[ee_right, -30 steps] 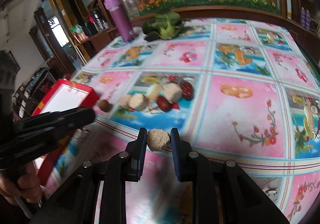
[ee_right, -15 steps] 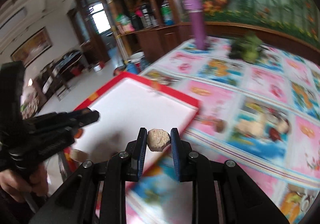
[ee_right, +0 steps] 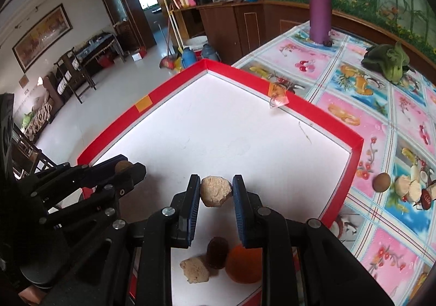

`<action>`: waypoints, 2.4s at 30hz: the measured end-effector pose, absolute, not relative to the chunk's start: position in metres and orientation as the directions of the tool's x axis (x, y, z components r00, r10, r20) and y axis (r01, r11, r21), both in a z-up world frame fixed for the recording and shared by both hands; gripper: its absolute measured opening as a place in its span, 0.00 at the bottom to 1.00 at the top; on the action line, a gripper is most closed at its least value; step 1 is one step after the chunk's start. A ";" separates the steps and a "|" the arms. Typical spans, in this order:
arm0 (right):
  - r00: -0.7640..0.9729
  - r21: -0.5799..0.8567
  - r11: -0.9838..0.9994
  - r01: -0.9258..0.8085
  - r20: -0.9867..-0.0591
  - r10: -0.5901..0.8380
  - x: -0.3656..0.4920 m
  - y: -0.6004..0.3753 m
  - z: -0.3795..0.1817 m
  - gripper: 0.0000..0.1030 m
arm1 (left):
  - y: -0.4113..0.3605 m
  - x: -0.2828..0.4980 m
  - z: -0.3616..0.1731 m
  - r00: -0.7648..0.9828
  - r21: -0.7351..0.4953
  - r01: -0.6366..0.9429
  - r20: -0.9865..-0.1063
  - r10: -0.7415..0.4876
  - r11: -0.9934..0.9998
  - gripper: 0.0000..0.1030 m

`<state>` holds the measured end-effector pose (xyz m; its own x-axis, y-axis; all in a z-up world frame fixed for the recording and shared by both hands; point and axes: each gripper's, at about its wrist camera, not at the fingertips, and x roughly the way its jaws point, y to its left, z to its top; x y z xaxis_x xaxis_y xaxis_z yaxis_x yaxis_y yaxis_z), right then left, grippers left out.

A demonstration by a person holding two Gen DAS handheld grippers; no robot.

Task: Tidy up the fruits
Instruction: 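Carry both items over the white tray and open both grippers, then move both open grippers back toward the remaining fruits on the tablecloth, then grasp a beige round cake with the right gripper while the left gripper grasps a brown fruit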

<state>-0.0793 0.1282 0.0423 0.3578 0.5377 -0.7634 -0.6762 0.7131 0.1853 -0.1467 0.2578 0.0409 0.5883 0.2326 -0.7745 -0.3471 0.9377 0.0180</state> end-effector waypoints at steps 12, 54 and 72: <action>0.480 0.184 0.769 -0.612 -0.686 0.547 -0.077 0.055 0.072 0.26 | 0.247 -0.152 0.061 0.635 0.013 -0.333 -0.736 0.235 0.943 0.44; 0.423 0.255 0.874 -0.414 -0.796 0.433 0.005 -0.106 0.018 0.26 | 0.062 -0.040 0.065 0.566 0.068 0.122 -0.824 -0.013 0.990 0.50; 0.429 0.312 0.868 -0.387 -0.772 0.469 -0.011 -0.139 0.017 0.26 | 0.049 0.017 0.016 0.489 0.023 0.216 -0.868 -0.088 0.976 0.27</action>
